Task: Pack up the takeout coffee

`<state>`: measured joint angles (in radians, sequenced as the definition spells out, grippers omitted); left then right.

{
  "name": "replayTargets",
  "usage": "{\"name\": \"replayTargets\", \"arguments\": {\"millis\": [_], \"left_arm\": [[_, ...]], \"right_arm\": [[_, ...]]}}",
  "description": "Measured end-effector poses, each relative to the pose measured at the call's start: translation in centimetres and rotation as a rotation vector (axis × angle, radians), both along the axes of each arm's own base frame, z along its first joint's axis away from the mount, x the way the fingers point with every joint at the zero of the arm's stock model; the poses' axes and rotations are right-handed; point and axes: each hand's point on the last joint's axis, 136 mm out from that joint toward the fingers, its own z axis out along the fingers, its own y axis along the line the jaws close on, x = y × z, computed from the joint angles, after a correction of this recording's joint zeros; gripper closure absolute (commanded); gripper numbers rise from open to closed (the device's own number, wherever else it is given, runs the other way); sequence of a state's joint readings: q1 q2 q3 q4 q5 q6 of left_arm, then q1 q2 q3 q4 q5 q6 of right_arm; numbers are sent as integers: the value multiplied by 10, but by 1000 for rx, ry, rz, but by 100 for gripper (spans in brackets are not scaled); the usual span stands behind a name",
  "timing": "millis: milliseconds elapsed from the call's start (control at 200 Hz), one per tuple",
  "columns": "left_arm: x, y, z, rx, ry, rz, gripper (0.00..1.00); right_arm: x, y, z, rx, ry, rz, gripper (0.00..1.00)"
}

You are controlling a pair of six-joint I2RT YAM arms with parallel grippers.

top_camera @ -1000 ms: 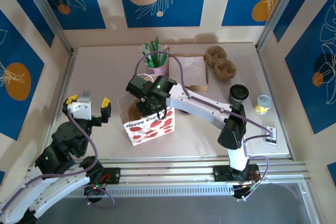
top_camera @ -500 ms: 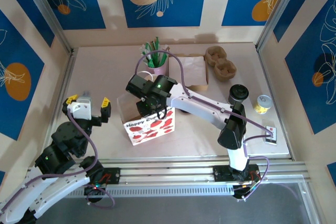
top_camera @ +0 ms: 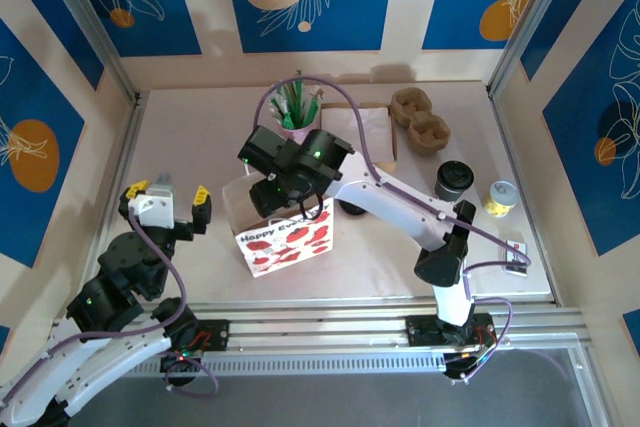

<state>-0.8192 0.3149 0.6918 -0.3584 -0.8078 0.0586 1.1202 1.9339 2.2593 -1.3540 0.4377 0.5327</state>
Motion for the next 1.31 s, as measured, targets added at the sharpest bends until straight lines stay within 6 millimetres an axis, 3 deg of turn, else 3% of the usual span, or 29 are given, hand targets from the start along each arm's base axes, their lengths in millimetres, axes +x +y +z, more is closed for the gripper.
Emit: {"name": "replayTargets", "arguments": {"millis": [120,270,545,655,805,1095,1305], "left_arm": [[1,-5,-2,8,12,-18,0],[6,-21,-6,39,85,-74,0],[-4,-57,3,-12,298,-254,4],[-11,-69,-2,-26,401,-310,8],[-16,-80,-15,-20,544,-340,12],[-18,-88,-65,75,815,-276,20],[-19,-86,-70,81,854,-254,28]], "right_arm": [[0,-4,28,35,-52,5,22],[1,-24,44,12,-97,-3,21],[18,-105,31,-74,-73,-139,21],[23,-123,22,-74,-50,-173,21],[23,-128,11,-64,-27,-178,21],[33,-128,2,-30,1,-183,23],[36,-118,-1,-14,5,-152,30]]}}
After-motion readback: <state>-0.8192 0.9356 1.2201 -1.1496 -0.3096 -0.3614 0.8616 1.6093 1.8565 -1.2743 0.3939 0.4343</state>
